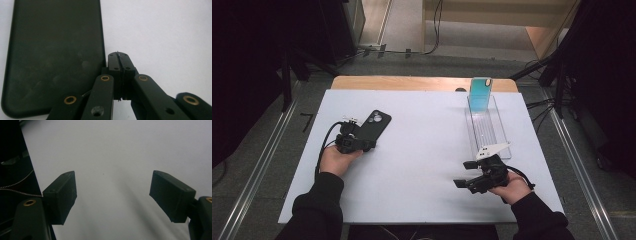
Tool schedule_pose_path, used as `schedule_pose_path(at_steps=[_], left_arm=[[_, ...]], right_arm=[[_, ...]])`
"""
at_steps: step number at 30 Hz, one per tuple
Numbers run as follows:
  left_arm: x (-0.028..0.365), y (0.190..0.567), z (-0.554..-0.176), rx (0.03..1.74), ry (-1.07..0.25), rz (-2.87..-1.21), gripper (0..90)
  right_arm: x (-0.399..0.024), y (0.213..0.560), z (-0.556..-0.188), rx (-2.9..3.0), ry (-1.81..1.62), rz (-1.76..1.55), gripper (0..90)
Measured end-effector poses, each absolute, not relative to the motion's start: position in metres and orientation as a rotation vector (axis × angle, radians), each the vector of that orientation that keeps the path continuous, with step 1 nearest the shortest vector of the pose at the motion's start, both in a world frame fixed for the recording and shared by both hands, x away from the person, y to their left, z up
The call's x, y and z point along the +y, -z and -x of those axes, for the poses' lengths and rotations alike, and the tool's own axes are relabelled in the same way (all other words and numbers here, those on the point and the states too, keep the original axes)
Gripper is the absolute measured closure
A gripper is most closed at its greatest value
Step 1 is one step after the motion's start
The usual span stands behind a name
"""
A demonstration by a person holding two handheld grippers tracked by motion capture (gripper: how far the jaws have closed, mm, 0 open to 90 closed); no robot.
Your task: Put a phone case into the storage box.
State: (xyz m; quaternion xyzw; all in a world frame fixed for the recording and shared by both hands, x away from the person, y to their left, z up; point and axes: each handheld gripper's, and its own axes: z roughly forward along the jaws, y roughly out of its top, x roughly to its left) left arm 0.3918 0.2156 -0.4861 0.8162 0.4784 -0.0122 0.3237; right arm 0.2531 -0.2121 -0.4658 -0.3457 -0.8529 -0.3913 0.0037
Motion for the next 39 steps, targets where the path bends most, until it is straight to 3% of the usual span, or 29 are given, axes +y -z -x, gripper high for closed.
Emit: schedule_pose_path(at_steps=[5, 15, 23, 28, 37, 39], left_arm=[[0.218, 0.487, -0.392, 1.267, 0.030, -2.152, 89.7], [0.215, 0.473, -0.382, 1.142, 0.178, -2.082, 57.9], [0.210, 0.454, -0.366, 1.066, 0.191, -2.030, 51.5], [0.209, 0.450, -0.357, 1.040, 0.162, -2.019, 42.9], [0.206, 0.442, -0.333, 0.913, 0.180, -2.029, 37.3], [0.205, 0.440, -0.326, 0.900, 0.169, -2.035, 32.0]], right_arm=[[-0.212, 0.466, -0.253, -2.673, 1.224, 1.080, 19.8], [-0.212, 0.467, -0.253, -2.677, 1.215, 1.078, 19.8], [-0.213, 0.467, -0.253, -2.680, 1.210, 1.092, 19.8], [-0.214, 0.468, -0.254, -2.676, 1.203, 1.110, 19.8], [-0.217, 0.468, -0.254, -2.677, 1.192, 1.134, 19.8], [-0.218, 0.468, -0.253, -2.674, 1.189, 1.143, 19.8]])
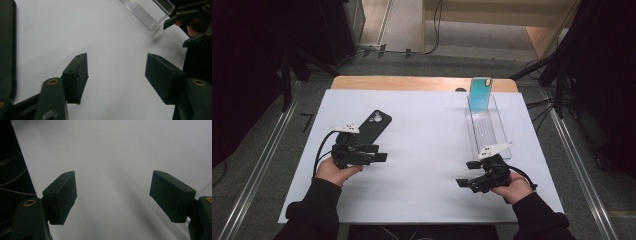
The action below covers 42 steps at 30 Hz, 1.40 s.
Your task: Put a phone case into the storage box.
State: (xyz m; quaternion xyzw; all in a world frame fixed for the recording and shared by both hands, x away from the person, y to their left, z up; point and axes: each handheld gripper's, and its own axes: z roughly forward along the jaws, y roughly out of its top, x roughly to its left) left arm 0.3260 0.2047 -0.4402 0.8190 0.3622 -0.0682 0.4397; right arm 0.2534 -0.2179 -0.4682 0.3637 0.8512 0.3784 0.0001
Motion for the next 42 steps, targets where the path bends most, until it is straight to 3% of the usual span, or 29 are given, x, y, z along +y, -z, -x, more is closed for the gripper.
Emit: schedule_pose_path(at_steps=[7, 11, 18, 30, 42], left_arm=[[0.204, 0.440, -0.307, 0.838, 0.234, -2.052, 29.5], [0.204, 0.439, -0.298, 0.800, 0.211, -2.069, 35.8], [0.205, 0.441, -0.284, 0.787, 0.162, -2.070, 35.5], [0.211, 0.451, -0.275, 0.825, 0.197, -2.077, 28.1], [0.216, 0.445, -0.278, 0.834, 0.052, -2.096, 18.9]], right_arm=[[-0.222, 0.469, -0.253, 2.673, -1.181, -1.143, 19.7], [-0.226, 0.469, -0.251, 2.670, -1.181, -1.146, 19.6], [-0.236, 0.470, -0.247, 2.668, -1.181, -1.165, 19.6], [-0.245, 0.474, -0.245, 2.673, -1.154, -1.191, 19.6], [-0.244, 0.474, -0.246, 2.680, -1.156, -1.180, 19.6]])
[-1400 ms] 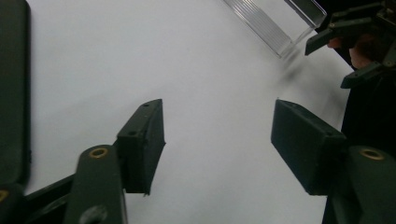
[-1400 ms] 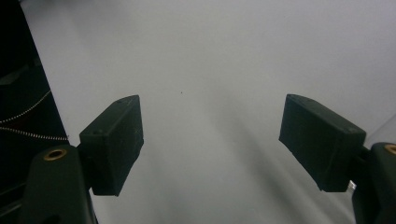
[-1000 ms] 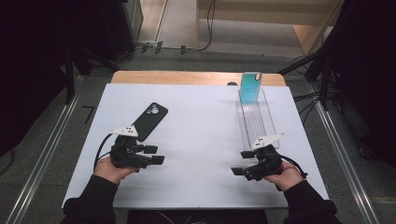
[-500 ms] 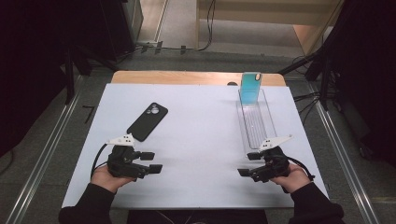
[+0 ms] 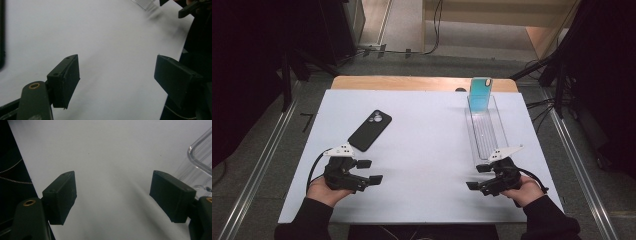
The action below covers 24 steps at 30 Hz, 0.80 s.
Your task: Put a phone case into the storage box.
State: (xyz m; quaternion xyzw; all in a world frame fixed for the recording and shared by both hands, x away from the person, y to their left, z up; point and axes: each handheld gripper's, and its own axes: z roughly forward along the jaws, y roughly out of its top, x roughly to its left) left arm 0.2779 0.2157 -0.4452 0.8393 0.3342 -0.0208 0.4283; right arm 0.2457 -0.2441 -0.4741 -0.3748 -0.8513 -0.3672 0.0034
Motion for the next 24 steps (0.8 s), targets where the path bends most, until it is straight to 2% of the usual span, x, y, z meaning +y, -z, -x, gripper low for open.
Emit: schedule_pose_path(at_steps=[3, 12, 13, 14, 15, 18, 24], left_arm=[[0.217, 0.446, -0.283, 0.845, 0.011, -2.101, 13.4], [0.223, 0.439, -0.309, 0.884, -0.001, -2.087, 12.9], [0.224, 0.438, -0.313, 0.877, -0.007, -2.085, 10.2], [0.224, 0.437, -0.315, 0.876, -0.008, -2.084, 2.3], [0.224, 0.437, -0.319, 0.866, 0.007, -2.073, 0.0], [0.224, 0.436, -0.326, 0.861, 0.036, -2.086, 0.0], [0.225, 0.434, -0.348, 0.890, 0.012, -2.079, 0.0]], right_arm=[[-0.244, 0.474, -0.246, -2.666, 1.146, 1.178, 19.6], [-0.243, 0.474, -0.246, -2.669, 1.155, 1.175, 19.6], [-0.243, 0.474, -0.246, -2.671, 1.155, 1.174, 19.6], [-0.242, 0.474, -0.246, -2.669, 1.153, 1.175, 19.6], [-0.242, 0.474, -0.246, -2.669, 1.155, 1.173, 19.6], [-0.243, 0.473, -0.246, -2.674, 1.155, 1.171, 19.6], [-0.243, 0.473, -0.245, -2.673, 1.163, 1.172, 19.6]])
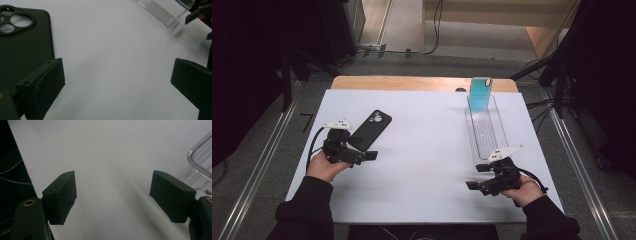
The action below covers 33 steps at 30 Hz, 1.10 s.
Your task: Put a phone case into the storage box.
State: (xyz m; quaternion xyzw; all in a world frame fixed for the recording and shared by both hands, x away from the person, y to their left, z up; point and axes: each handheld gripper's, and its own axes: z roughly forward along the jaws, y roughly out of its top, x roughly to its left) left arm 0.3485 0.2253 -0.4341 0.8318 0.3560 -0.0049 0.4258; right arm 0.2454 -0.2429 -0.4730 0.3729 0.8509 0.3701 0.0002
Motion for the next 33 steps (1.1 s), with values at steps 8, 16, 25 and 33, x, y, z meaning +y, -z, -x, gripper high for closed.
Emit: schedule_pose_path(at_steps=[8, 16, 25, 33], left_arm=[[0.229, 0.436, -0.380, 0.953, -0.005, -2.058, 0.0], [0.230, 0.435, -0.404, 0.966, -0.058, -2.046, 1.7], [0.230, 0.439, -0.423, 1.000, -0.055, -2.047, 5.8], [0.229, 0.447, -0.437, 1.024, -0.080, -2.066, 6.0]], right_arm=[[-0.243, 0.473, -0.245, 2.673, -1.160, -1.170, 19.6], [-0.242, 0.473, -0.246, 2.672, -1.161, -1.169, 19.6], [-0.243, 0.473, -0.246, 2.672, -1.161, -1.173, 19.6], [-0.242, 0.473, -0.246, 2.675, -1.158, -1.175, 19.6]])
